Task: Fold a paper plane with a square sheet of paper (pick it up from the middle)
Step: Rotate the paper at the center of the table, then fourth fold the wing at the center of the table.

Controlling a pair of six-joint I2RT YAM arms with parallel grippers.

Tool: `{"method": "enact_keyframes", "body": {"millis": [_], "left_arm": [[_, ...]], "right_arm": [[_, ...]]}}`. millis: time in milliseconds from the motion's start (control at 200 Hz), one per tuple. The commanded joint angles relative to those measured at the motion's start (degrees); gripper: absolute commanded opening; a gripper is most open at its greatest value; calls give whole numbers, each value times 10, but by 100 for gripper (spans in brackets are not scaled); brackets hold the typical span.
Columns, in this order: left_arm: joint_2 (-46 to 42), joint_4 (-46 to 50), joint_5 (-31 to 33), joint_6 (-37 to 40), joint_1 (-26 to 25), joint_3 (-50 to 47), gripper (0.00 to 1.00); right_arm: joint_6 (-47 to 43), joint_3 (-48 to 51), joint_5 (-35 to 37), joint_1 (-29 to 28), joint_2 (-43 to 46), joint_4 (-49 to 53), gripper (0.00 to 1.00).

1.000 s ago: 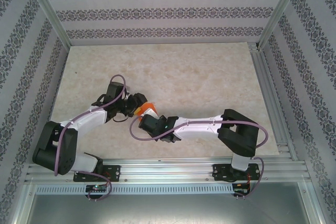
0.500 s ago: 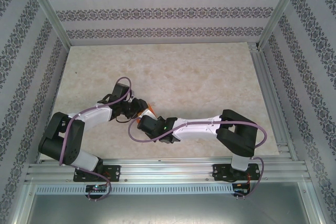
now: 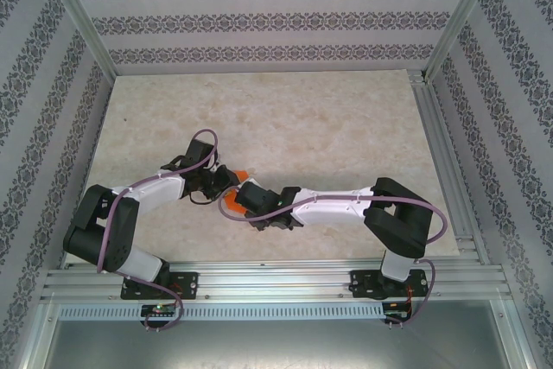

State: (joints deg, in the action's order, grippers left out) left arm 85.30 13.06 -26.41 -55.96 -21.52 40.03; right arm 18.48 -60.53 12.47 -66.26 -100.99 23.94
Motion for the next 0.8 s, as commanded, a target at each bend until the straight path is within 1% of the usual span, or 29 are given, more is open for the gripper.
{"method": "enact_keyframes", "body": {"millis": [0, 180, 230, 330, 404, 454, 499, 684, 749, 794], "left_arm": [[-6, 12, 6, 6, -3, 18, 20], [-18, 31, 23, 11, -3, 24, 20], [-21, 29, 22, 10, -3, 23, 20], [-16, 30, 20, 13, -3, 26, 21], [-7, 32, 15, 16, -4, 27, 21], [-4, 27, 10, 15, -3, 25, 21], [-2, 23, 8, 13, -4, 23, 21], [3, 24, 0, 11, -3, 33, 20], [1, 29, 1, 11, -3, 34, 20], [0, 29, 3, 11, -3, 34, 20]], "right_arm": [[4, -22, 12, -4, 0, 32, 28], [-3, -47, 20, -2, -13, 50, 26], [-7, -56, 19, -2, -18, 56, 21], [-10, -67, 21, -3, -22, 61, 16], [-13, -67, 24, -1, -23, 61, 15], [-13, -72, 31, -1, -26, 71, 17], [-15, -74, 31, -1, -26, 73, 22], [-12, -60, -16, -2, 7, 47, 28], [-12, -51, -22, -2, 18, 32, 34], [-15, -47, -31, -2, 19, 26, 35]]}}
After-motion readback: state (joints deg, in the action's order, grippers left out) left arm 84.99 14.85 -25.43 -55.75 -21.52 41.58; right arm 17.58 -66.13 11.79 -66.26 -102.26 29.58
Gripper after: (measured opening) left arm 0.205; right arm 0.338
